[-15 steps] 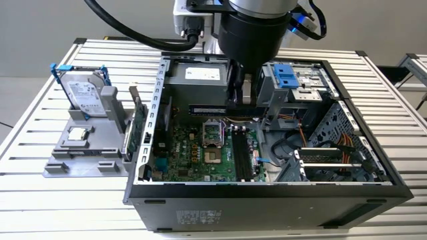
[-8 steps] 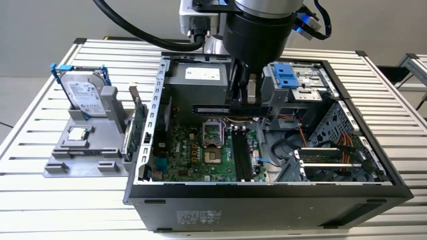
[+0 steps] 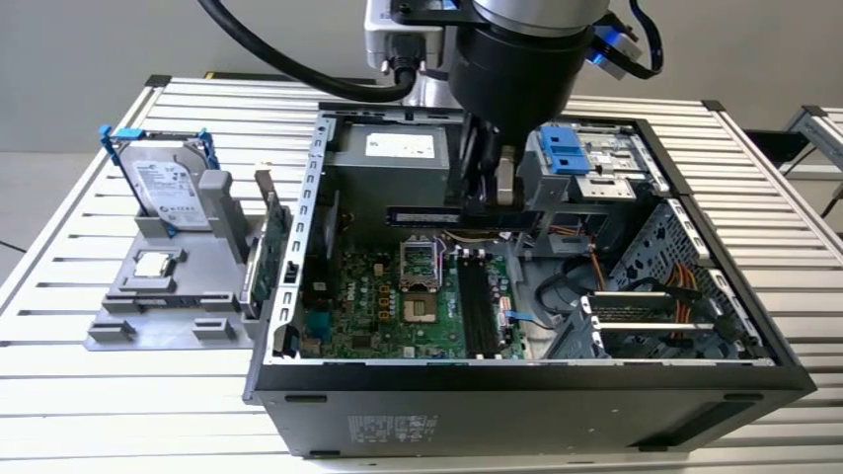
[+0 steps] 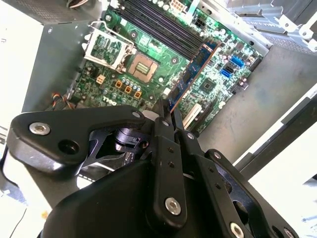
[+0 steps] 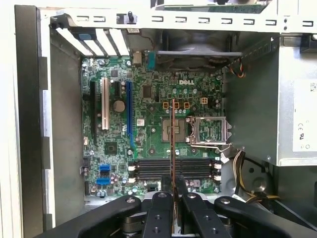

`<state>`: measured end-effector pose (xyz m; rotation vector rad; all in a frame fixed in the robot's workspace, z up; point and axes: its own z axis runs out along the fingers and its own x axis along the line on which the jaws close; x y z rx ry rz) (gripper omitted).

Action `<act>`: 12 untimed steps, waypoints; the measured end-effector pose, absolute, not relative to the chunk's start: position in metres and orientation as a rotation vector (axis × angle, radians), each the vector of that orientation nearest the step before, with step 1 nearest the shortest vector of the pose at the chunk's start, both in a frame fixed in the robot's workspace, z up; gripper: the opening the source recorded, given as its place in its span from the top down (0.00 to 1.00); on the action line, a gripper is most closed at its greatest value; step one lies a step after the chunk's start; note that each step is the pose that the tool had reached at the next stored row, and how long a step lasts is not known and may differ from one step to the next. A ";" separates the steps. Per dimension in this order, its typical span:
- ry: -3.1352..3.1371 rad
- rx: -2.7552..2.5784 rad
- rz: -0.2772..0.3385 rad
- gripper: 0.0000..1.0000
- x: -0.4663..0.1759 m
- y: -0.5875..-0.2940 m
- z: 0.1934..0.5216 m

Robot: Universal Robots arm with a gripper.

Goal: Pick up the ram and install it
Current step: 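Pick up the ram and move it above insertion slot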

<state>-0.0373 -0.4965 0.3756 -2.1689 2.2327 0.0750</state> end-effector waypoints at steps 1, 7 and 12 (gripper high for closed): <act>2.233 -2.169 0.075 1.00 -0.037 -0.497 0.376; 2.233 -2.169 0.075 1.00 -0.034 -0.497 0.376; 2.233 -2.169 0.075 1.00 -0.032 -0.496 0.376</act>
